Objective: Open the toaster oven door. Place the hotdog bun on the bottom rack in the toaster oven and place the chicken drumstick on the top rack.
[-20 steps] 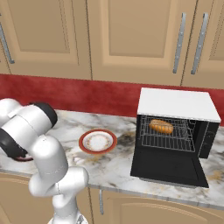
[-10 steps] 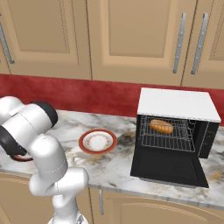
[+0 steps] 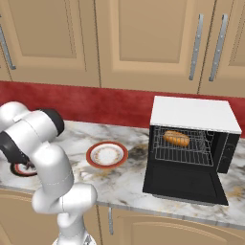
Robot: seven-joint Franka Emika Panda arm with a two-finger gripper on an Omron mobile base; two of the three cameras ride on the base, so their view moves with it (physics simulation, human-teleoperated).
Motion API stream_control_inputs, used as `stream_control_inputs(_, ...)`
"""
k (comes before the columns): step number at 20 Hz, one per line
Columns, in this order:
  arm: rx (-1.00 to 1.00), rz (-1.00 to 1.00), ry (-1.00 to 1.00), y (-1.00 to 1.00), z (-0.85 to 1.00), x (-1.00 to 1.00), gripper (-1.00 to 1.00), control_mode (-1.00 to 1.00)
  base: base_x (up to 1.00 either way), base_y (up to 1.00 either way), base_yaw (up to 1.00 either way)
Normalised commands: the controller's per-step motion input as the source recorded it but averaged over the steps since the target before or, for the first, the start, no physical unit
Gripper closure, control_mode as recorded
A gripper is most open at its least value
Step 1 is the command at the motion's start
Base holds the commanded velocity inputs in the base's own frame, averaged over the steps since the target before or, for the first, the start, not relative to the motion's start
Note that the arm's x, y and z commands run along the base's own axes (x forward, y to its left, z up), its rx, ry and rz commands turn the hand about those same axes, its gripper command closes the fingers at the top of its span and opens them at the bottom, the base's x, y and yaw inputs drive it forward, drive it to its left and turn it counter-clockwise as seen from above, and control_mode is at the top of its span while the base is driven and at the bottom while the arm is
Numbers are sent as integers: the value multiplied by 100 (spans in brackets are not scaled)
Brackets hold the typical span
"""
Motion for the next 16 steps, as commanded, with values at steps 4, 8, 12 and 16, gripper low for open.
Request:
stream_control_inputs(4, -26, -3, 14, 22, 9, 17, -100, -100, 0, 0, 0)
stream_control_inputs(8, -22, -6, 12, 44, 20, 18, -100, -100, 0, 0, 0)
stream_control_inputs(12, -17, -6, 10, 42, 25, 15, -100, -100, 0, 0, 0)
stream_control_inputs(16, -18, -7, 15, 41, 20, 16, -100, -100, 0, 0, 0)
